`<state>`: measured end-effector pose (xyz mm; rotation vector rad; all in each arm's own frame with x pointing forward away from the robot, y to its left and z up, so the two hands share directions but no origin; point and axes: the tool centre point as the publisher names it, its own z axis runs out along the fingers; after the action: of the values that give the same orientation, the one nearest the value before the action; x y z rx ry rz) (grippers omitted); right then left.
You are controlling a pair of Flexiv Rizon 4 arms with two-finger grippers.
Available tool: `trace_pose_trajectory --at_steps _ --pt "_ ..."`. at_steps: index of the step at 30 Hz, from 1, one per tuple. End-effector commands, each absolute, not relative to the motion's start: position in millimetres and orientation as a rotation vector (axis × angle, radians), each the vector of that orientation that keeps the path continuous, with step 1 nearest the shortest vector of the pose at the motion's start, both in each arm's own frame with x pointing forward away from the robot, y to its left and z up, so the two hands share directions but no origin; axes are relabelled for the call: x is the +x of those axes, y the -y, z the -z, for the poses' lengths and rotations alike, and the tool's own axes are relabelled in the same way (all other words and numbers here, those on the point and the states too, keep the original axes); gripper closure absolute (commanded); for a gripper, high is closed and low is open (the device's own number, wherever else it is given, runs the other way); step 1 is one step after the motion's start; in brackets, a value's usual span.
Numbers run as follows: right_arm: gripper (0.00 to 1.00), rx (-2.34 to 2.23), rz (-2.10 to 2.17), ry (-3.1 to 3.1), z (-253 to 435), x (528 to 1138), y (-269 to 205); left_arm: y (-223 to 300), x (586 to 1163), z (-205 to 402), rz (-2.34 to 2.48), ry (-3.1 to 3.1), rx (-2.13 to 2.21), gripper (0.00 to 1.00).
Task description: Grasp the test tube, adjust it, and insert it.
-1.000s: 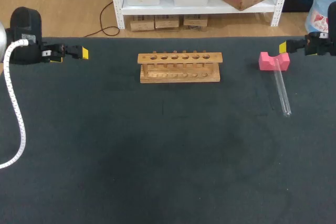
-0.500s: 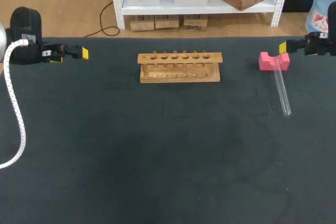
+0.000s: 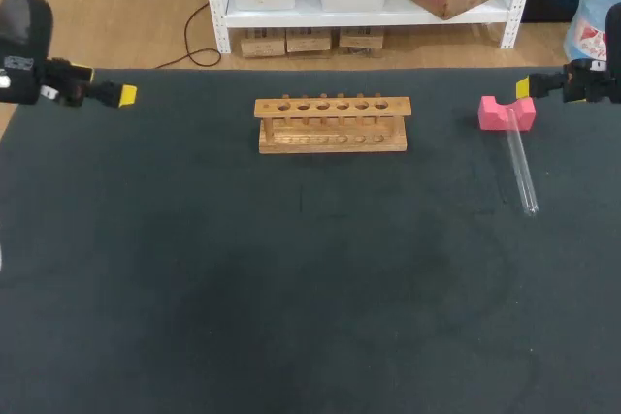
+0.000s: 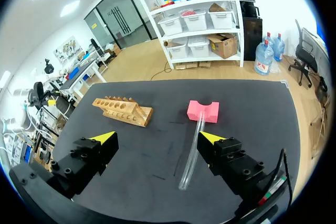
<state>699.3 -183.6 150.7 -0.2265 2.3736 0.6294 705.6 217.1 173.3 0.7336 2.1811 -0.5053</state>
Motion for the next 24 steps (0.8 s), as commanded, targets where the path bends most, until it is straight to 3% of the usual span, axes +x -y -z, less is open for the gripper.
trace_pose_trajectory --at_steps 1,24 --pt "0.00 -0.229 -0.632 -2.373 -150 700 184 -227 696 -174 0.830 -1.814 1.158 0.00" --pt "0.00 -0.229 -0.632 -2.373 -150 700 184 -174 729 -130 0.902 -1.485 1.360 0.00"
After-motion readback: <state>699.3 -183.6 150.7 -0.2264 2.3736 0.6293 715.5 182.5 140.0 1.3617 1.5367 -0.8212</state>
